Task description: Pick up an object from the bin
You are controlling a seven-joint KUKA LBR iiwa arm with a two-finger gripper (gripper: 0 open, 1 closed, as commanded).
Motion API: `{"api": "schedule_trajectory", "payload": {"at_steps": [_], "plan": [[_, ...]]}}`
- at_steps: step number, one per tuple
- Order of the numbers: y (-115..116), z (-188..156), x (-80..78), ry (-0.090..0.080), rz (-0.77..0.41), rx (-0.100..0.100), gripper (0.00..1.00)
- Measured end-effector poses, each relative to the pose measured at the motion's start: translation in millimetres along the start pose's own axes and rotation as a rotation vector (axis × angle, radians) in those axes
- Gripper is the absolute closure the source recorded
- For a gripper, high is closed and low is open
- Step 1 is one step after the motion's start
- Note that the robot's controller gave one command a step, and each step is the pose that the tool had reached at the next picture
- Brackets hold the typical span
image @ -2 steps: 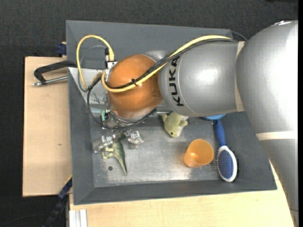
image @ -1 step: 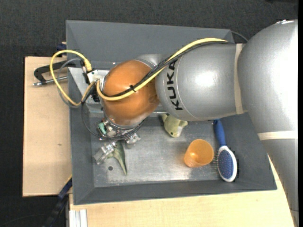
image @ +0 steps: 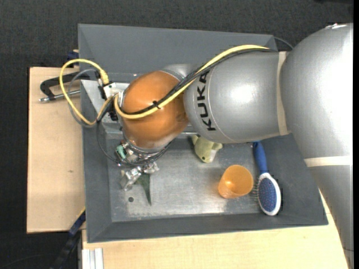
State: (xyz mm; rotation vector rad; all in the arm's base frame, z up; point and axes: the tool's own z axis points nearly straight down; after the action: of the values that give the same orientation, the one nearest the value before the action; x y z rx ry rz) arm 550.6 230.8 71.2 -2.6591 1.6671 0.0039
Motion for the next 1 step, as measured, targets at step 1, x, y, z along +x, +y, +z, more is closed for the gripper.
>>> {"api": "schedule_trajectory", "payload": {"at_steps": [1], "plan": [[-1.5, -12.7, -1.4, 0.000, 0.005, 0.004, 1.00]]}}
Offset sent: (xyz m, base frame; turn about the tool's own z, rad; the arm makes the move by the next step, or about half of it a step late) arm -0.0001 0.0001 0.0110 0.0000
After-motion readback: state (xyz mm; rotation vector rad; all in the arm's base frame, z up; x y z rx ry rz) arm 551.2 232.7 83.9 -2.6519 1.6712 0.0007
